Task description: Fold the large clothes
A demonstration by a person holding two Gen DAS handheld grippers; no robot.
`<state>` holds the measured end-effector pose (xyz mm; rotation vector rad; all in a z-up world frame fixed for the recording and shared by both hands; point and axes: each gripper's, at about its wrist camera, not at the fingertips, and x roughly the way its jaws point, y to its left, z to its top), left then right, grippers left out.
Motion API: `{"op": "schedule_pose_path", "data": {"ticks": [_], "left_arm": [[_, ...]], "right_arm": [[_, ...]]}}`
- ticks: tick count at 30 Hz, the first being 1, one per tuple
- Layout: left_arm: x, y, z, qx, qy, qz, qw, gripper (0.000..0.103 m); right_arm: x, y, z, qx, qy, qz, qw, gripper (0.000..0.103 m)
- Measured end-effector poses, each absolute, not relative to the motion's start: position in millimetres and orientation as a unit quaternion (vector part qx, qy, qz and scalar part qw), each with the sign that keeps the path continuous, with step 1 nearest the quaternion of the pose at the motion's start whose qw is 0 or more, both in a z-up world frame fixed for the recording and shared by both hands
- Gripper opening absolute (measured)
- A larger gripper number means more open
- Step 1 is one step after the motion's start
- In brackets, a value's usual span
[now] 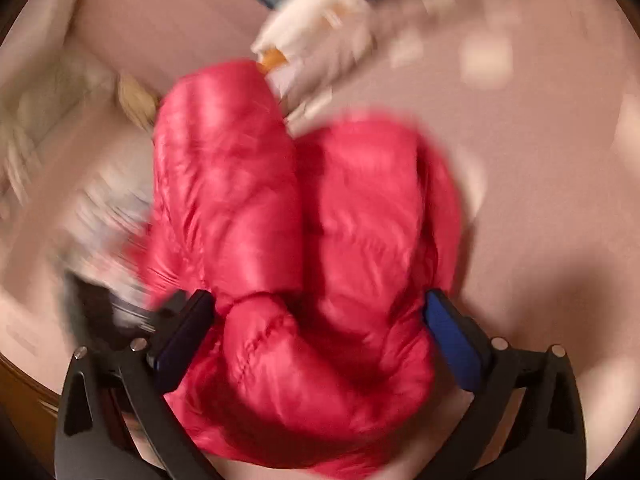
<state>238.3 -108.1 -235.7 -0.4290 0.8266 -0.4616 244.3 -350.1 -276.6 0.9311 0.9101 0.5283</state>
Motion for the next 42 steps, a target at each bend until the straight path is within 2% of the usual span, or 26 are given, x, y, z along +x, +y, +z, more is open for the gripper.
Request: {"op": "schedule_pose_path", "data": {"ticks": [1,3,5,7,9,11,18,27,33,37,39,42], "left_arm": [[239,-108,-238,-0.206,0.399,-0.219,0.866,0.101],[233,-107,-241,-0.203,0.397,-0.213,0.869,0.102],[233,-105,-244,-0.203,0.391,-0.2,0.875,0.102],[234,-104,-245,-0.201,0.386,-0.195,0.879,0.101],[230,-103,-241,-0.203,0.376,-0.19,0.884,0.099],[224,-102,-233,-0.202,0.363,-0.188,0.89,0.098],[194,-91,-177,-0.228,0.299,-0.23,0.897,0.098],[136,-86,-66,-0.161,0.187,-0.238,0.939,0.098],[151,-82,-10,-0.127,0.151,-0.222,0.955,0.098],[179,-79,-21,-0.122,0.162,-0.195,0.96,0.099],[217,-81,-54,-0.108,0.195,-0.172,0.959,0.099],[269,-79,-131,-0.116,0.275,-0.147,0.943,0.099]], "right_arm": [[248,-352,-292,0.461,0.407,0.266,0.742,0.103],[247,-349,-291,0.453,0.39,0.284,0.75,0.098],[242,-344,-296,0.474,0.37,0.306,0.738,0.071],[243,-345,-312,0.516,0.345,0.33,0.711,0.056],[246,-344,-318,0.548,0.332,0.336,0.691,0.049],[243,-342,-302,0.524,0.32,0.341,0.712,0.045],[221,-332,-220,0.456,0.262,0.401,0.75,0.043],[192,-325,-122,0.393,0.179,0.457,0.777,0.044],[199,-323,-76,0.352,0.157,0.467,0.796,0.046],[244,-318,-73,0.349,0.179,0.441,0.808,0.048],[270,-312,-85,0.328,0.192,0.414,0.827,0.049],[313,-299,-133,0.293,0.261,0.341,0.854,0.05]]}}
